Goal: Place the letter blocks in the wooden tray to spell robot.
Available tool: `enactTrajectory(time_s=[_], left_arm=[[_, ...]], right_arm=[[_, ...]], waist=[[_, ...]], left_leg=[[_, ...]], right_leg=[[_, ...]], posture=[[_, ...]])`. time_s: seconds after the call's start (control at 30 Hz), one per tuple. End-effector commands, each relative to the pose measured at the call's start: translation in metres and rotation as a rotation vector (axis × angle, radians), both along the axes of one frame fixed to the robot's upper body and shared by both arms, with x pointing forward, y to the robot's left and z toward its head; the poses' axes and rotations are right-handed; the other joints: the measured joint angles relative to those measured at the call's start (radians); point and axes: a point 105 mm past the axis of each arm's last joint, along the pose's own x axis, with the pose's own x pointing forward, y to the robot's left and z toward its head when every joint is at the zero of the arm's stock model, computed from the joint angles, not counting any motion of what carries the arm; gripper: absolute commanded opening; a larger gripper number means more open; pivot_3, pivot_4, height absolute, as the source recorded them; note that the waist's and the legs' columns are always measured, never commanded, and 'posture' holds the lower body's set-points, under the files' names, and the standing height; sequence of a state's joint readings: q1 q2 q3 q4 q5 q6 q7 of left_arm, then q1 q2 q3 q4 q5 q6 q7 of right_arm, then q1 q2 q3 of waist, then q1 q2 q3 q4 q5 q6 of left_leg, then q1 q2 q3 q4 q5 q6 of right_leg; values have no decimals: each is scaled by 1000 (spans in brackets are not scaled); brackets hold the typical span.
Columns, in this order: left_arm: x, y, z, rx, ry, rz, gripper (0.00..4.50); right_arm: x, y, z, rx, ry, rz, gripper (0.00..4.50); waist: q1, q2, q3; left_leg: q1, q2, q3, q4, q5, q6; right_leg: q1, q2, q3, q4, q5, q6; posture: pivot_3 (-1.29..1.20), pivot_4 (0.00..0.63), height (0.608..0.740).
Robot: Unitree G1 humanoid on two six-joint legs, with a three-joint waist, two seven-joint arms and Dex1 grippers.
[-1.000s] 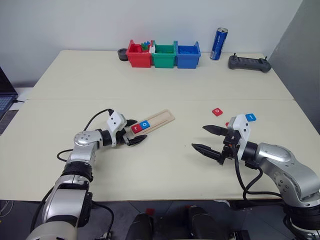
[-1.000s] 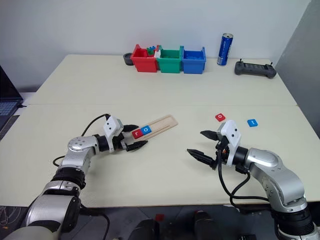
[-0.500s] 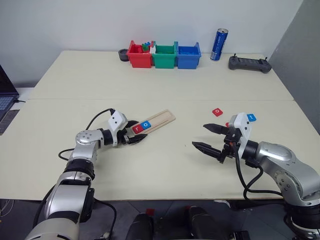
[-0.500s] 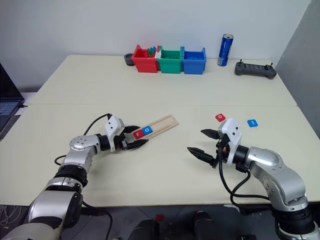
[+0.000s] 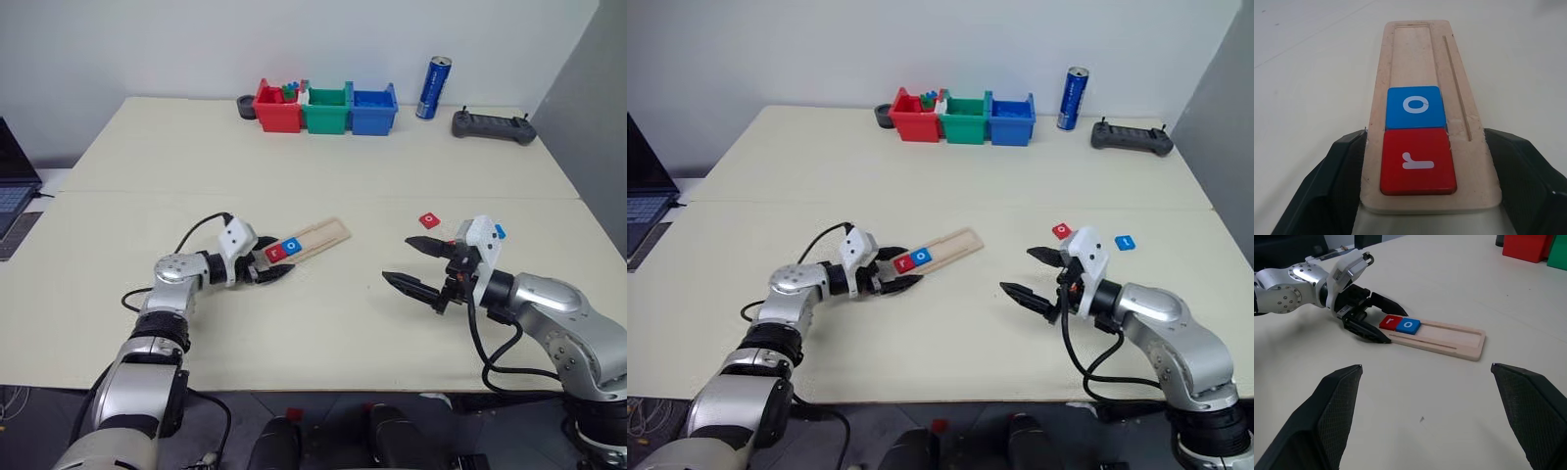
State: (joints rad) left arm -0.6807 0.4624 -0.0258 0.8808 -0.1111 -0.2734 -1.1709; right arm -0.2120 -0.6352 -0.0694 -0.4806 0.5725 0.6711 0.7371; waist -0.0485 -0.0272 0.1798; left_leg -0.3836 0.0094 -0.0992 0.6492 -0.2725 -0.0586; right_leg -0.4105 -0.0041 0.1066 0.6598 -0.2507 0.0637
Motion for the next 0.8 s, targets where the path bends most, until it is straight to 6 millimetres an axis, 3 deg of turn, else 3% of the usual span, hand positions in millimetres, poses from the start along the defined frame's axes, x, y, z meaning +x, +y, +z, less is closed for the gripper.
enactTrajectory(time_s=[0.03, 0.3, 0.8], left_arm=[[-13, -27, 11, -6, -61, -152, 3388], [-34, -57, 4, 25, -45, -343, 3388], [-40, -83, -11, 42, -13, -472, 3388]], right_arm=[[-11, -11, 12, -40, -77, 35, 4500], [-24, -39, -3, -190, -109, 83, 4500], [-27, -37, -12, -202, -108, 87, 4500]], waist=[[4, 0, 0], [3, 0, 0], [5, 0, 0]], left_leg=[[0, 0, -1, 0, 0, 0], [2, 0, -5, 0, 0, 0], [2, 0, -7, 1, 0, 0]], right_leg=[[0, 0, -1, 0, 0, 0], [3, 1, -5, 2, -1, -2], [5, 1, -7, 2, -2, -3]], posture=[[0, 150, 740], [0, 150, 740], [0, 150, 740]])
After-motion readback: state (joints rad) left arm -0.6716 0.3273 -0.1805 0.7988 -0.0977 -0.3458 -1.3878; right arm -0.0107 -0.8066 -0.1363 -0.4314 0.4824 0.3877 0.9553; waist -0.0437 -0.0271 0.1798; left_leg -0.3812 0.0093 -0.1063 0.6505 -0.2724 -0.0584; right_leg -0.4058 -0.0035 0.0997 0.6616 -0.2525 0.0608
